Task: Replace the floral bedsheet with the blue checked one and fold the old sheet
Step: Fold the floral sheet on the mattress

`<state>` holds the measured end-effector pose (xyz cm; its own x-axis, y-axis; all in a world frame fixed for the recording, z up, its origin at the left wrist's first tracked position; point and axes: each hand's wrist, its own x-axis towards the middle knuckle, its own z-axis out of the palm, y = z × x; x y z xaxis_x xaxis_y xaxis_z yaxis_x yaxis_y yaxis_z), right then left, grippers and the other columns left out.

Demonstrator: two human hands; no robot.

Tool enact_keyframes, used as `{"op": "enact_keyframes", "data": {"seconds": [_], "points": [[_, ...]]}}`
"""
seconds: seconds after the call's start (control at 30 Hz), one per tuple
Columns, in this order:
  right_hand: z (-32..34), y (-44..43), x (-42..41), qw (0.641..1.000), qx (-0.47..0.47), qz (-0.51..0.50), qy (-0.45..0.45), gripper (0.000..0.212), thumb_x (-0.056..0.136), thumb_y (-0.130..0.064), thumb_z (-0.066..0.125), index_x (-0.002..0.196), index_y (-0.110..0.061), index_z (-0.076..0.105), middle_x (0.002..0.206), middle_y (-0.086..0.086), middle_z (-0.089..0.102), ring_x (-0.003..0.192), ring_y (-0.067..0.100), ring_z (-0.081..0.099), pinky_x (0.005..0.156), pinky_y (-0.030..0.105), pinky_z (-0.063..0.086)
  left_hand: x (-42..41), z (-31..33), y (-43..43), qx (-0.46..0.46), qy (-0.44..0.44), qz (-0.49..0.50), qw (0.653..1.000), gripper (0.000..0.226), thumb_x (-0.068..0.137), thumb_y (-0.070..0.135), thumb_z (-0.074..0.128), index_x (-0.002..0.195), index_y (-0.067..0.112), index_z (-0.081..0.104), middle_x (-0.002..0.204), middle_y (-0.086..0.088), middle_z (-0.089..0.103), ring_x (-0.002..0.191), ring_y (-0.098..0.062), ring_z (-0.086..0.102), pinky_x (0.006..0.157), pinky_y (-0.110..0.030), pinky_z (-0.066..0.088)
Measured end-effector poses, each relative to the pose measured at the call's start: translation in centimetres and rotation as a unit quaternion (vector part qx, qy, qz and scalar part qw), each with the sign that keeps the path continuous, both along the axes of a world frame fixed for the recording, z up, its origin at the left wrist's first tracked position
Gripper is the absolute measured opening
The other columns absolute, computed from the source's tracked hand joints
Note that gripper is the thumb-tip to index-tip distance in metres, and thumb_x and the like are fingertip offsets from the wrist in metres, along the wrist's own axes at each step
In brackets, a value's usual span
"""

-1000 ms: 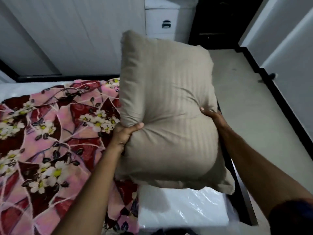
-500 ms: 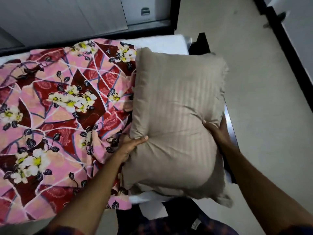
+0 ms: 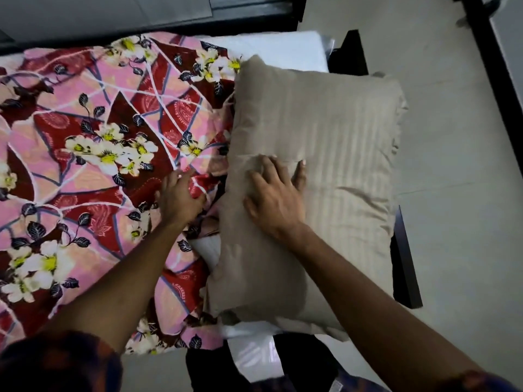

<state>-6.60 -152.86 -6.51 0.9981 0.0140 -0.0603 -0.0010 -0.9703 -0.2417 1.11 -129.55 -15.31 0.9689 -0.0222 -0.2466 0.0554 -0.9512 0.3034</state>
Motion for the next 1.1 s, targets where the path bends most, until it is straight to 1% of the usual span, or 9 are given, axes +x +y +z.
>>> {"op": "enact_keyframes", "data": {"seconds": [0.13,0.27,0.47,0.63,0.73,0.8,0.9,1.0,1.1], "points": [[-1.7,2.3,1.5,0.998,-0.055,-0.036,0.018,0.058,0.081,-0.057,0.055,0.131,-0.028,0.054,0.156,0.005,0.037,0.149,0.027,0.024,0.114,0.073,-0.002,2.6,-2.5,-0.1,0.075,0.105,-0.05,0.99,0.084,0.086,0.023,0.072,0.153,0.038,0.024,0.15,-0.016,0.036,0.126,-0.043,0.049,0.1,-0.057,0.042],[-3.9,2.7,1.4,0.993,-0.103,-0.052,0.03,0.06,0.083,-0.062,0.049,0.135,-0.03,0.052,0.159,0.003,0.034,0.15,0.026,0.023,0.116,0.07,-0.003,4.5,-2.2,1.4,0.039,0.119,-0.092,0.988,0.053,0.09,0.016,0.055,0.138,0.037,0.051,0.121,-0.02,0.065,0.108,-0.046,0.062,0.09,-0.047,0.053],[-3.2,4.5,3.1,0.984,-0.115,-0.124,0.052,0.052,0.081,-0.059,0.053,0.124,-0.03,0.054,0.145,0.0,0.043,0.144,0.023,0.029,0.116,0.07,0.001,8.0,3.6,9.3,-0.026,-0.007,-0.062,0.998,0.049,0.085,0.008,0.062,0.129,0.029,0.065,0.119,-0.017,0.066,0.111,-0.039,0.061,0.094,-0.046,0.052],[-2.0,9.2,5.6,0.963,-0.092,-0.229,0.105,0.05,0.08,-0.047,0.06,0.125,-0.026,0.058,0.14,0.008,0.047,0.142,0.029,0.03,0.117,0.069,-0.001,10.0,7.4,22.1,-0.059,-0.093,0.135,0.985,0.044,0.081,0.008,0.054,0.122,0.016,0.069,0.117,-0.021,0.067,0.11,-0.042,0.061,0.094,-0.046,0.049],[-1.8,14.8,7.6,0.978,0.013,-0.167,0.123,0.063,0.081,-0.053,0.065,0.136,-0.027,0.051,0.142,0.01,0.048,0.134,0.035,0.043,0.117,0.058,0.024,9.1,8.8,29.0,-0.091,-0.117,0.252,0.956,0.038,0.085,0.004,0.052,0.12,0.005,0.067,0.12,-0.024,0.065,0.114,-0.041,0.059,0.097,-0.042,0.044],[-2.0,20.1,8.8,0.98,0.155,-0.08,0.096,0.076,0.079,-0.051,0.073,0.145,-0.023,0.047,0.146,0.011,0.046,0.132,0.036,0.044,0.109,0.05,0.04,7.6,9.9,31.3,-0.121,-0.145,0.233,0.954,0.038,0.08,-0.007,0.049,0.111,0.001,0.068,0.114,-0.026,0.065,0.11,-0.041,0.06,0.094,-0.04,0.043],[-2.5,28.3,10.2,0.939,0.334,0.025,0.07,0.108,0.07,-0.042,0.088,0.157,-0.017,0.029,0.16,-0.001,0.031,0.152,0.029,0.02,0.117,0.039,0.027,4.6,11.1,31.1,-0.206,-0.149,0.117,0.96,0.045,0.066,-0.011,0.043,0.099,0.0,0.072,0.098,-0.019,0.063,0.099,-0.034,0.06,0.086,-0.026,0.042],[-3.4,35.0,11.1,0.916,0.381,0.083,0.094,0.134,0.057,-0.036,0.096,0.159,-0.019,0.01,0.162,-0.015,0.004,0.153,0.014,-0.005,0.118,0.028,0.015,1.0,11.6,30.4,-0.264,-0.062,-0.005,0.963,0.043,0.067,0.001,0.05,0.101,0.009,0.074,0.099,-0.002,0.058,0.093,-0.014,0.057,0.08,-0.012,0.04],[-5.5,40.0,10.4,0.904,0.353,0.135,0.2,0.105,0.071,-0.015,0.088,0.156,-0.02,0.028,0.161,0.003,0.032,0.15,0.025,0.027,0.117,0.031,0.028,-2.3,10.0,32.8,-0.339,0.032,0.004,0.94,0.039,0.069,0.027,0.062,0.105,0.018,0.073,0.105,0.005,0.06,0.1,-0.012,0.062,0.089,-0.023,0.049]]}}
